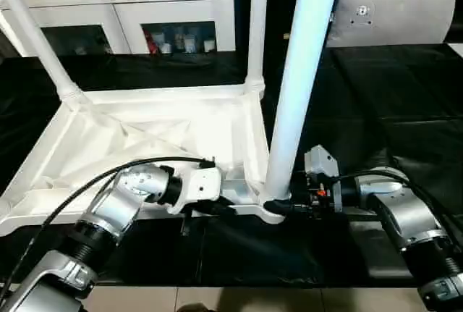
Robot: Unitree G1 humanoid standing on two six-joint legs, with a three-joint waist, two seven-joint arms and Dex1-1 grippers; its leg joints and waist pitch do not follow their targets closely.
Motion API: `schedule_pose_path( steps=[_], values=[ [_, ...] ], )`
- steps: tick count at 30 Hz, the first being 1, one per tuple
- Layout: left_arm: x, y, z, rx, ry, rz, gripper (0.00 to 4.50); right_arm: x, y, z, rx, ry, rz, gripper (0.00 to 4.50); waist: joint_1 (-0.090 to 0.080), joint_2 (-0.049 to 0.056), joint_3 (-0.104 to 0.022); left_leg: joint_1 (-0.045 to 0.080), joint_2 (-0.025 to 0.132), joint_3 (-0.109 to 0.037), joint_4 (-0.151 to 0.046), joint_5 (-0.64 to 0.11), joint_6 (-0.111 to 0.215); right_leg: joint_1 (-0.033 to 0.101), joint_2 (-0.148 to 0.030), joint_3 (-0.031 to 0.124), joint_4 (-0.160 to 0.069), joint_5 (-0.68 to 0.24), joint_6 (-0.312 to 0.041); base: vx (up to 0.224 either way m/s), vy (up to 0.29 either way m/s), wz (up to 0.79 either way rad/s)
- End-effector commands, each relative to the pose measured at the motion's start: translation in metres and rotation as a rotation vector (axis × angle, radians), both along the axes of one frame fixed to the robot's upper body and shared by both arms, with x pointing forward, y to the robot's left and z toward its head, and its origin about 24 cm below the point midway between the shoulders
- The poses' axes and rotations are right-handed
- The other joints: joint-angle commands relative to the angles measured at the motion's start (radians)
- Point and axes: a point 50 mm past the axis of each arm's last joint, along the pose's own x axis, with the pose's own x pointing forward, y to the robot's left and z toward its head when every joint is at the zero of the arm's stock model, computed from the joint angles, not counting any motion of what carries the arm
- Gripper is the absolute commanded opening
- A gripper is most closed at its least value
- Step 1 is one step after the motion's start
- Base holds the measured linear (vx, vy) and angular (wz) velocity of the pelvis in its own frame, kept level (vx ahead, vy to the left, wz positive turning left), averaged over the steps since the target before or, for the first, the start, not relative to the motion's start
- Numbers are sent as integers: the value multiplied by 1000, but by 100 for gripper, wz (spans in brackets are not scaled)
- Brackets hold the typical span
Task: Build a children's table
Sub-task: Rotate leg to tighten
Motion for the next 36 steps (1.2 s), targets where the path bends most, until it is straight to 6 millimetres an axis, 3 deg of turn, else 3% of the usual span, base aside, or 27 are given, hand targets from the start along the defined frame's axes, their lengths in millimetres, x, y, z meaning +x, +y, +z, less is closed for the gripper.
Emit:
schedule_pose_path(
  steps=[1, 4, 6, 8, 9, 12, 13, 14, 18, 19, 22, 23, 25, 26, 31, 32, 36],
  values=[
    [-9, -7, -8, 24, 60, -49, 0, -1, 6, 1, 54, 35, -30, 269, 0, -15, -59, 4, 123, -50, -73, -69, 100, 51, -125, 93, -55, -158, -152, 0, 0, 0],
    [-2, -11, -5, -25, 56, 75, 0, -2, 16, -5, 73, 58, -123, 268, -1, -14, -58, 5, 127, -51, -75, -72, 91, 50, -127, 94, -57, -160, -151, 0, 0, 0],
    [6, -20, -2, -68, 39, 212, 0, 2, 32, -8, 120, 92, -241, 266, -13, -17, -44, 4, 119, -52, -84, -150, 50, 49, -126, 93, -75, -304, -129, 0, 0, 0],
    [8, -22, -1, -80, 38, 241, 0, 2, 36, -8, 137, 97, -262, 266, -16, -12, -42, 15, 112, -52, -83, -198, 21, 46, -131, 91, -96, -421, -102, 0, 0, 0],
    [13, -27, 2, -98, 24, 317, 0, 5, 44, -8, 144, 90, -311, 266, -18, -9, -42, 14, 111, -53, -83, -200, 17, 49, -131, 92, -96, -426, -96, 0, 0, 0],
    [20, -34, 4, -125, 8, 417, 0, 10, 52, -10, 140, 91, -376, 266, -43, -12, -35, 16, 108, -59, -92, -267, -1, 48, -125, 87, -105, -473, -70, 0, 0, 0],
    [23, -44, 5, -142, 8, 500, 0, 16, 61, -12, 133, 115, -479, 266, -46, -4, -34, 18, 107, -60, -90, -274, -3, 47, -126, 87, -105, -477, -70, 0, 0, 0],
    [23, -46, 5, -144, 7, 514, 0, 17, 63, -13, 130, 121, -503, 266, -59, -8, -32, 22, 107, -59, -92, -286, -8, 44, -122, 86, -110, -486, -74, 0, 0, 0],
    [24, -67, 8, -167, -8, 599, 0, 25, 76, -15, 109, 143, -654, 266, -81, -7, -37, 12, 103, -64, -90, -256, 3, 53, -124, 84, -107, -436, -76, 0, 0, 0],
    [24, -67, 8, -167, -8, 599, 0, 25, 76, -15, 109, 143, -654, 266, -81, -6, -38, 10, 105, -64, -91, -248, 8, 53, -124, 85, -105, -419, -78, 0, 0, 0],
    [23, -74, 9, -161, -30, 591, 0, 28, 77, -12, 158, 129, -706, 339, -81, -4, -45, 7, 109, -62, -91, -197, 27, 56, -124, 90, -95, -314, -102, 0, 0, 0],
    [23, -72, 9, -153, -40, 583, 0, 28, 74, -11, 162, 122, -708, 342, -77, -3, -49, 2, 108, -60, -88, -148, 47, 60, -125, 90, -85, -235, -124, 0, 0, 0],
    [24, -67, 8, -132, -56, 577, 0, 28, 69, -10, 164, 101, -717, 365, -73, -3, -53, 0, 106, -57, -83, -106, 68, 61, -125, 89, -80, -177, -136, 0, 0, 0],
    [25, -65, 7, -125, -61, 575, 0, 28, 67, -9, 162, 93, -721, 365, -71, 2, -54, -1, 108, -57, -83, -86, 77, 61, -123, 88, -76, -147, -142, 0, 0, 0],
    [28, -49, 7, -93, -84, 525, 0, 21, 44, -7, 143, 37, -667, 412, -65, 2, -57, -3, 110, -56, -79, -74, 97, 61, -123, 88, -70, -110, -142, 0, 0, 0],
    [28, -48, 7, -90, -87, 513, 0, 20, 41, -7, 140, 33, -657, 432, -63, 2, -55, -3, 112, -56, -80, -80, 102, 61, -122, 87, -71, -118, -139, 0, 0, 0],
    [27, -38, 6, -75, -86, 445, 0, 18, 21, -6, 88, -17, -603, 443, -58, 2, -52, -1, 109, -54, -80, -103, 97, 59, -122, 86, -76, -161, -132, 0, 0, 0]
  ],
)
